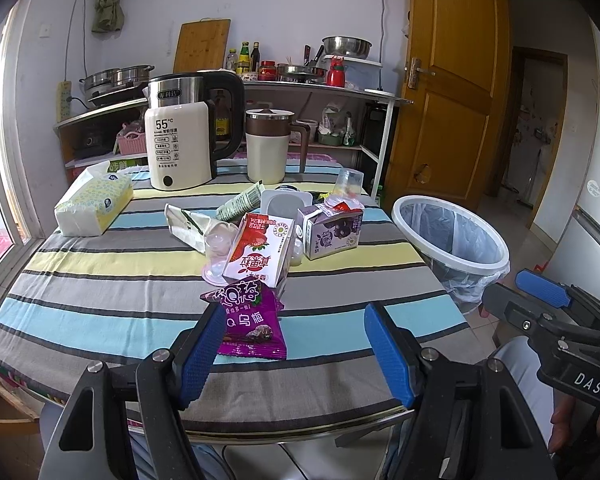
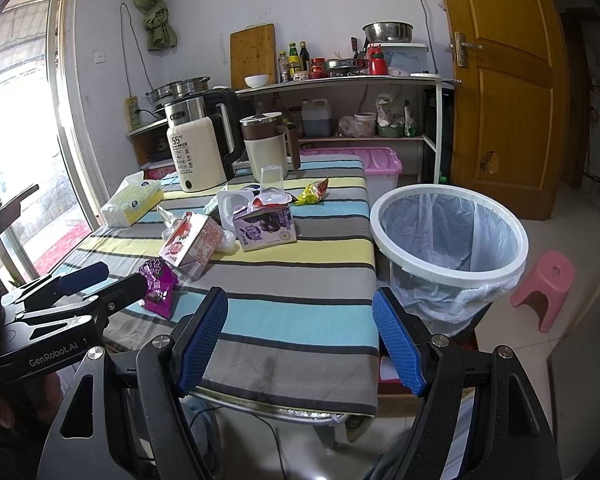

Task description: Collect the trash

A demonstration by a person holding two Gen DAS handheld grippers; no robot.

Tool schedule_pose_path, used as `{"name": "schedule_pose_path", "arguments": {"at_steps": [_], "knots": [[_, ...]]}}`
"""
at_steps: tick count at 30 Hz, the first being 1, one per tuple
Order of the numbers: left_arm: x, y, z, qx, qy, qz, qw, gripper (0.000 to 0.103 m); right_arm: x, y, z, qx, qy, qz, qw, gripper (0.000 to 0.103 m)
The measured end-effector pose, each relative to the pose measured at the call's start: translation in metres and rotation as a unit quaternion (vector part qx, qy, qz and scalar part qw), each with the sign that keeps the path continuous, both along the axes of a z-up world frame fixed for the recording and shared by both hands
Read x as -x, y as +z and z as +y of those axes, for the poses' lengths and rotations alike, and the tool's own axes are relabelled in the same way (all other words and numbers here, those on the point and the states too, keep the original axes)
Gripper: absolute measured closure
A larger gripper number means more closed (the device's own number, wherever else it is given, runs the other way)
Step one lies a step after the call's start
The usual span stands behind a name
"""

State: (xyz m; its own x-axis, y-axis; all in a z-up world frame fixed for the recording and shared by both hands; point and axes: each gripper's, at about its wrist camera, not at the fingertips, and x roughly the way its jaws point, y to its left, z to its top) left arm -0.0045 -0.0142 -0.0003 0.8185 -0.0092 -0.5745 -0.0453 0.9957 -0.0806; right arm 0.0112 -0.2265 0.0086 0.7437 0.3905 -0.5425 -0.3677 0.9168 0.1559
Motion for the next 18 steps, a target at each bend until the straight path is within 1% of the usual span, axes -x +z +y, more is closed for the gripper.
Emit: {"name": "schedule_pose_path", "arguments": {"at_steps": [11, 18], "knots": [[0.0013, -0.0017, -0.0049, 0.003, -0.005, -0.001, 1.0000, 0.032, -0.0017, -0.0018, 0.0000, 0.000, -0.003, 0.000, 1.000, 0.028], [0.0012, 0.0002, -0.0010, 0.004, -0.006, 0.000, 1.0000, 0.032, -0.0023, -0.0018, 0.0003, 0.000, -0.003, -0.002, 1.000, 0.028]]}}
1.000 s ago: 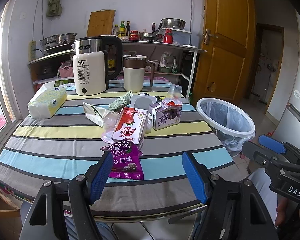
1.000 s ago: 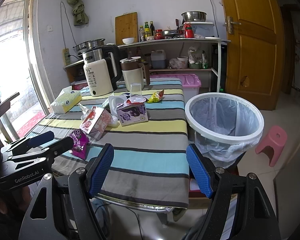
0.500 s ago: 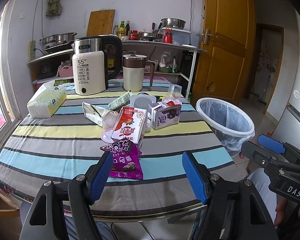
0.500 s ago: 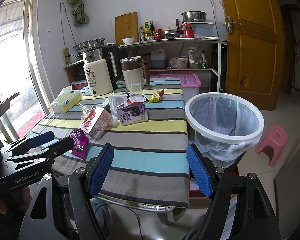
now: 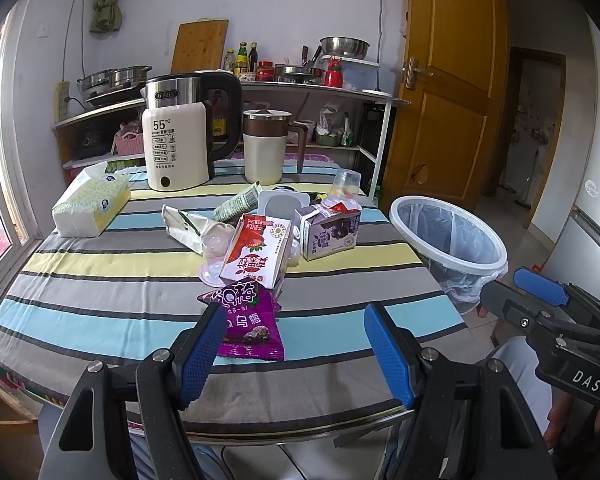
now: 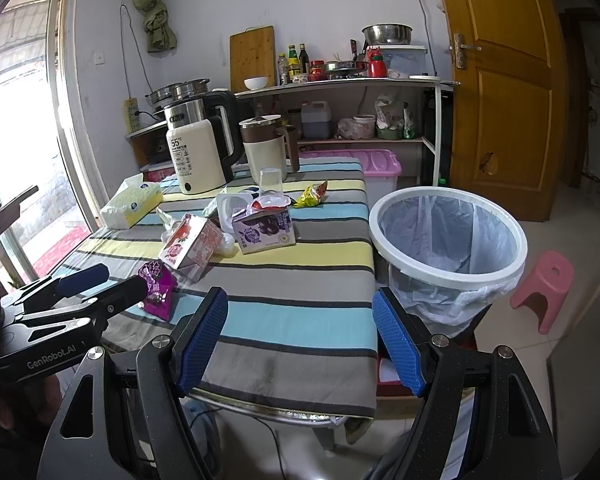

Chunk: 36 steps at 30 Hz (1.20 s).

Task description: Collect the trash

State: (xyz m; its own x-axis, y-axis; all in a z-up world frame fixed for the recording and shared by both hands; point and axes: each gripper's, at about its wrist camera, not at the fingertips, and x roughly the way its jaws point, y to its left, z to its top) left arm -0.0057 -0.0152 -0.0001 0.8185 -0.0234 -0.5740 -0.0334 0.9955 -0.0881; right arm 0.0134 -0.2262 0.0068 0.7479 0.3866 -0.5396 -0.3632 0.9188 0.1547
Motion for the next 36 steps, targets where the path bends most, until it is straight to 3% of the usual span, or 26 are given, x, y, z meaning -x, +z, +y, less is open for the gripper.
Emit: {"name": "schedule_pose_path", "arguments": {"at_steps": [5, 12, 26, 28, 36], "knots": [[-0.001, -0.001, 0.002, 0.005, 0.000, 0.004, 1.0000, 0.032, -0.001, 0.001, 0.003, 0.002, 0.001, -0.002, 1.000, 0.028], [-0.011, -0.012, 0.024, 0.042, -0.001, 0.021, 0.9989, 0.032, -0.010, -0.001, 0.008, 0.002, 0.009, 0.005, 1.000, 0.028], [-0.045, -0.035, 0.042, 0.050, -0.002, 0.055, 0.9972, 0.032, -0.034, -0.009, 0.023, -0.005, 0.031, 0.028, 0.999, 0.028], [-0.048, -0.038, 0.043, 0.050, -0.003, 0.057, 0.9972, 0.035, -0.036, -0.010, 0.024, -0.005, 0.031, 0.030, 0.999, 0.028], [-0.051, -0.043, 0.045, 0.039, -0.003, 0.065, 0.9972, 0.075, -0.048, -0.013, 0.029, -0.011, 0.038, 0.045, 0.998, 0.028]]}}
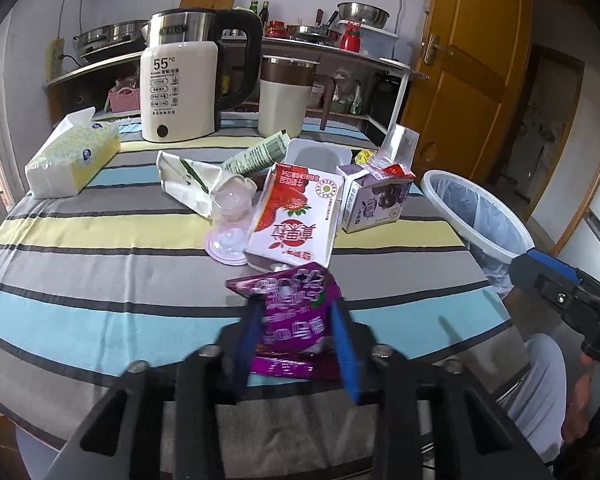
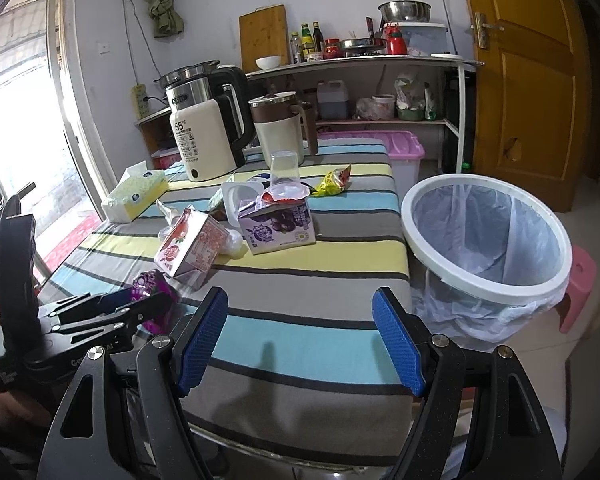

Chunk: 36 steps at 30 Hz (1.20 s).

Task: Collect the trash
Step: 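Grasp the purple snack wrapper with the left gripper while the right grasps the red juice carton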

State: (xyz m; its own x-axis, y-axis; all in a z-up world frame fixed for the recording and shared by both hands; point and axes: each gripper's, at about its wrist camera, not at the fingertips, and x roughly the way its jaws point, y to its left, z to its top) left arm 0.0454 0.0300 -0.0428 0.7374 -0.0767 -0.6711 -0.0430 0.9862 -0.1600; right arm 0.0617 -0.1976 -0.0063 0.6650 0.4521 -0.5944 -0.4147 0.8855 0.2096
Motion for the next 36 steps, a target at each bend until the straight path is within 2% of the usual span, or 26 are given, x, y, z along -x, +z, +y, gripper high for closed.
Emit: {"name": "schedule_pose_path", "arguments": {"at_steps": [3, 6, 10, 16, 20, 26, 32, 36], "knots": [[0.004, 0.004, 0.004, 0.002, 0.002, -0.008, 1.0000, 0.084, -0.004, 0.000, 0.006, -0.007, 0.009, 0.008, 1.000, 0.028], [0.007, 0.006, 0.009, 0.001, 0.006, -0.012, 0.9999, 0.087, -0.010, -0.002, 0.017, -0.016, 0.024, 0.021, 0.999, 0.028], [0.012, 0.007, 0.017, 0.007, 0.014, -0.014, 0.9998, 0.091, -0.018, -0.003, 0.033, -0.026, 0.046, 0.033, 0.998, 0.028], [0.019, 0.012, 0.035, 0.010, 0.032, -0.023, 0.9992, 0.094, -0.041, -0.009, 0.061, -0.060, 0.083, 0.076, 0.992, 0.028], [0.021, 0.015, 0.048, 0.012, 0.048, -0.028, 0.9984, 0.095, -0.054, -0.014, 0.080, -0.059, 0.099, 0.091, 0.989, 0.028], [0.020, 0.014, 0.058, 0.017, 0.058, -0.029, 0.9977, 0.095, -0.071, -0.025, 0.105, -0.057, 0.118, 0.122, 0.984, 0.042], [0.018, 0.014, 0.062, 0.022, 0.056, -0.031, 0.9977, 0.095, -0.086, -0.036, 0.113, -0.090, 0.130, 0.173, 0.972, 0.049], [0.018, 0.012, 0.063, 0.022, 0.055, -0.029, 0.9978, 0.095, -0.086, -0.029, 0.114, -0.096, 0.134, 0.161, 0.973, 0.058]]}}
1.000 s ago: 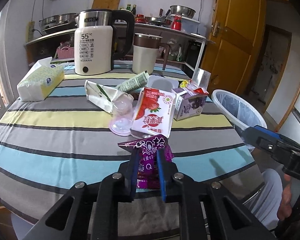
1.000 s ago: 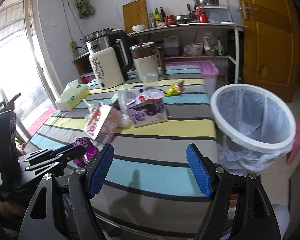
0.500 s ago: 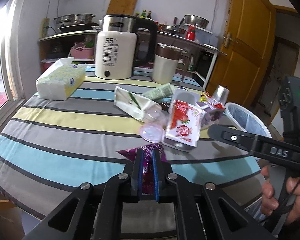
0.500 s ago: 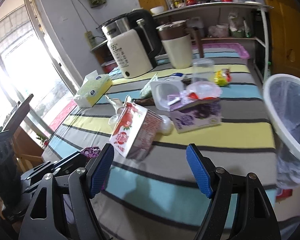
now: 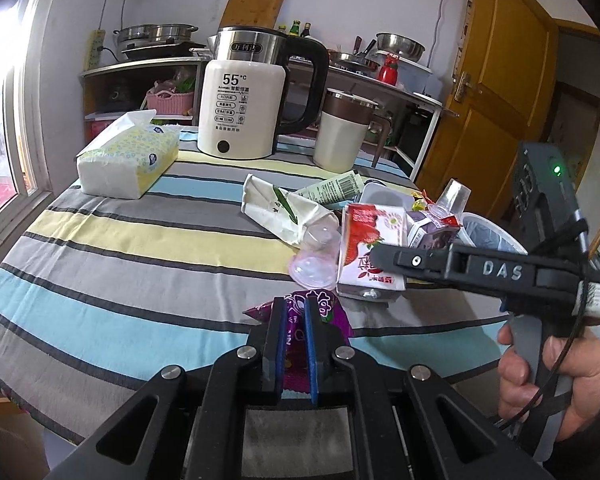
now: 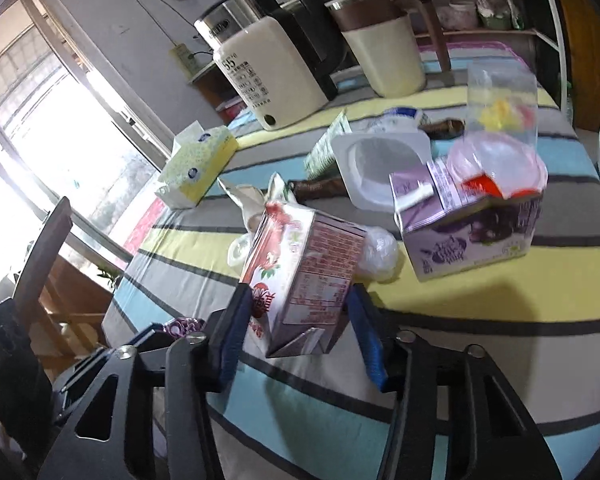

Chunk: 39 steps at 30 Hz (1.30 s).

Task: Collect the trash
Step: 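Carry the wrapper and carton over the white trash bin with both grippers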

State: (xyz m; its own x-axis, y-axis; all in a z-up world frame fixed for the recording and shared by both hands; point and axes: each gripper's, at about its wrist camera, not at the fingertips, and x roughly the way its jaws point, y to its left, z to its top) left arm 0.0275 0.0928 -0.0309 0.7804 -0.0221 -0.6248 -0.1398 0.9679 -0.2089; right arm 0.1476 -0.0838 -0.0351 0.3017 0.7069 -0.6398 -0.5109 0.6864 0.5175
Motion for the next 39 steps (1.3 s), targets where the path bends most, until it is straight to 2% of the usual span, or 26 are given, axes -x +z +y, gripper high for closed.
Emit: {"name": "schedule_pose_path", "arguments": {"at_steps": [13, 25, 31, 39], "knots": [[0.006, 0.008, -0.005, 0.001, -0.010, -0.012, 0.9999, 0.098, 0.008, 0.011, -0.012, -0.017, -0.009, -0.012, 1.000, 0.065], [0.003, 0.017, -0.018, -0.003, -0.028, -0.023, 0.9994, 0.099, 0.021, 0.024, -0.035, -0.004, -0.028, -0.046, 0.999, 0.065], [-0.009, 0.025, -0.034, -0.003, -0.052, -0.032, 0.9981, 0.099, 0.024, 0.030, -0.063, 0.002, -0.060, -0.059, 0.996, 0.065], [-0.035, 0.042, -0.075, -0.004, -0.109, -0.045, 0.9930, 0.099, 0.024, 0.038, -0.111, 0.004, -0.113, -0.077, 0.991, 0.065]]}}
